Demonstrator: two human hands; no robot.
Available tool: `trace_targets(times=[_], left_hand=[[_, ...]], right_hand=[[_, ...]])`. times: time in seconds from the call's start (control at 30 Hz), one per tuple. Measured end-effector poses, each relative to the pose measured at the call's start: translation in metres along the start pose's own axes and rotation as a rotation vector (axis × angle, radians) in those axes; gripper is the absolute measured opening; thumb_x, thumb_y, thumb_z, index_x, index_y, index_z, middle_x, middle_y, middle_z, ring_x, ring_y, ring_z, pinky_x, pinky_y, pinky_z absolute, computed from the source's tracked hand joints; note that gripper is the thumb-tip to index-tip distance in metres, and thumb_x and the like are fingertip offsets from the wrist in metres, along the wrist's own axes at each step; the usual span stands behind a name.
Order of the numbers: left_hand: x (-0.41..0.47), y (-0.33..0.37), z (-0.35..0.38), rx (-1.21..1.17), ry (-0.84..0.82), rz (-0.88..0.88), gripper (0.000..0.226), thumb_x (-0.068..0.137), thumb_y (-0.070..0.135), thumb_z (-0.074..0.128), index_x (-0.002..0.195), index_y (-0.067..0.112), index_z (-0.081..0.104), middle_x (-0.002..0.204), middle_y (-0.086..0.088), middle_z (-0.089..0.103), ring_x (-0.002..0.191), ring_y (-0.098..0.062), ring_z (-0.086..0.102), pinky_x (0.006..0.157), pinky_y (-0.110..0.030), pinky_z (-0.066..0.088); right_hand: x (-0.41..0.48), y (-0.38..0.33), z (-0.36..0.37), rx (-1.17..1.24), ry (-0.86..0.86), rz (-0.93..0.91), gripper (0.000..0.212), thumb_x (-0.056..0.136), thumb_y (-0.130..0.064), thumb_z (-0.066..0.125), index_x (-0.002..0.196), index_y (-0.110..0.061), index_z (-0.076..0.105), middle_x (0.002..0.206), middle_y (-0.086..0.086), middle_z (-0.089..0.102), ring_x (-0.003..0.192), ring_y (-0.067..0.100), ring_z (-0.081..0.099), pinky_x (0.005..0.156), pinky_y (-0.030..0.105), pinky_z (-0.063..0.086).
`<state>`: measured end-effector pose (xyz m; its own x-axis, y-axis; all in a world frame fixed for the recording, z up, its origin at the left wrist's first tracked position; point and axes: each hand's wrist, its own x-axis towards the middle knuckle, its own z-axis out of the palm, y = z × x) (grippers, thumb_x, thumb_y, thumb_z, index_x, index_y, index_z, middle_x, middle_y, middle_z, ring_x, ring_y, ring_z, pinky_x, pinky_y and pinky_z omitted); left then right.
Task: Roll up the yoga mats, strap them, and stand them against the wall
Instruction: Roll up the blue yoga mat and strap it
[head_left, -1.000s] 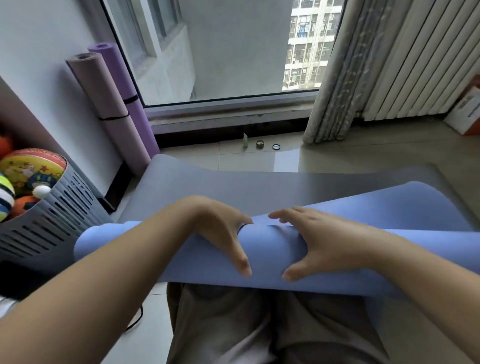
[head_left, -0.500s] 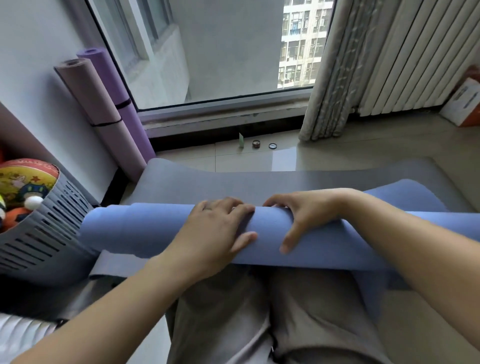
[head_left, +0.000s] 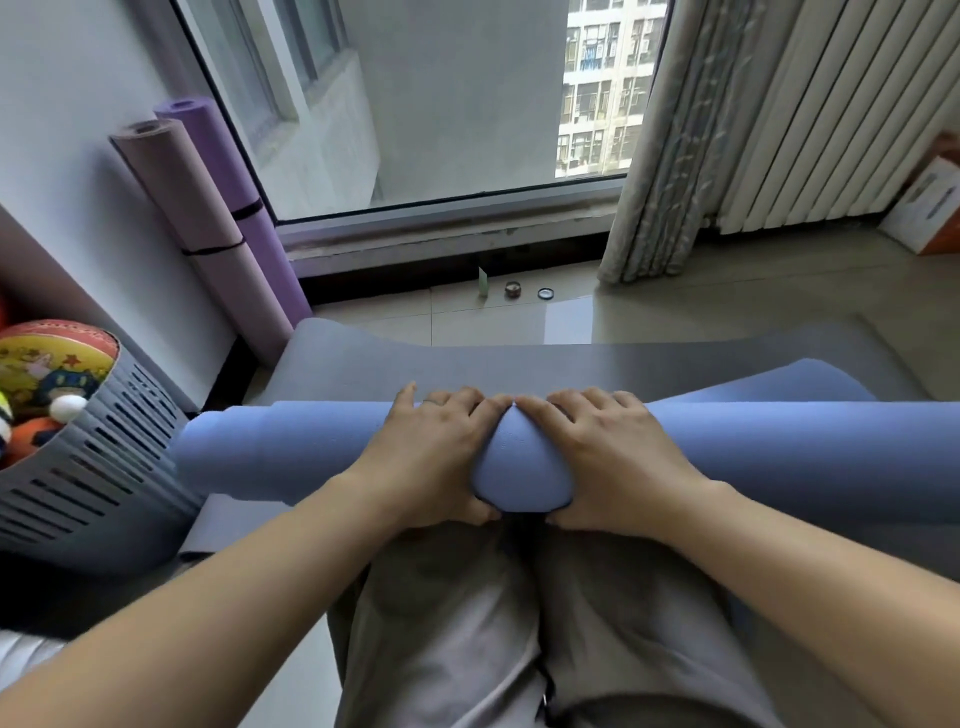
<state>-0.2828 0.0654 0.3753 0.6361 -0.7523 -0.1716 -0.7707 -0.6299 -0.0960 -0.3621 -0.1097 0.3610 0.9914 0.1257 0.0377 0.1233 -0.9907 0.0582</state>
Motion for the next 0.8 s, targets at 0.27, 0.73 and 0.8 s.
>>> trace_targets(times=[0.27, 0.73, 0.8], left_hand=[[-0.009, -0.013, -0.075, -0.083, -0.079, 0.059, 0.084, 0.058, 0.068, 0.070, 0.130, 0.044, 0.035, 0.118, 0.016, 0.055, 0.102, -0.013, 0.055, 0.093, -0.039, 0.043], [-0.019, 0.004, -0.038, -0.412, -0.608, 0.024, 0.069, 0.059, 0.060, 0.080, 0.118, 0.048, 0.048, 0.110, 0.024, 0.061, 0.101, -0.005, 0.060, 0.094, -0.033, 0.049], [-0.012, -0.002, -0.039, -0.448, -0.660, 0.008, 0.067, 0.061, 0.059, 0.080, 0.120, 0.046, 0.050, 0.111, 0.023, 0.063, 0.102, -0.005, 0.062, 0.095, -0.033, 0.049]], right_hand=[[0.004, 0.004, -0.080, 0.063, -0.106, -0.070, 0.090, 0.054, -0.066, 0.072, 0.131, -0.038, 0.034, 0.111, -0.012, 0.057, 0.100, 0.016, 0.056, 0.069, 0.030, 0.042], [-0.018, -0.004, -0.041, 0.480, -0.604, -0.052, 0.088, 0.053, -0.061, 0.082, 0.128, -0.048, 0.038, 0.119, -0.024, 0.054, 0.110, 0.004, 0.052, 0.097, 0.031, 0.044], [-0.020, -0.001, -0.043, 0.467, -0.566, -0.035, 0.095, 0.057, -0.065, 0.079, 0.136, -0.045, 0.031, 0.130, -0.022, 0.048, 0.120, 0.007, 0.047, 0.102, 0.031, 0.039]])
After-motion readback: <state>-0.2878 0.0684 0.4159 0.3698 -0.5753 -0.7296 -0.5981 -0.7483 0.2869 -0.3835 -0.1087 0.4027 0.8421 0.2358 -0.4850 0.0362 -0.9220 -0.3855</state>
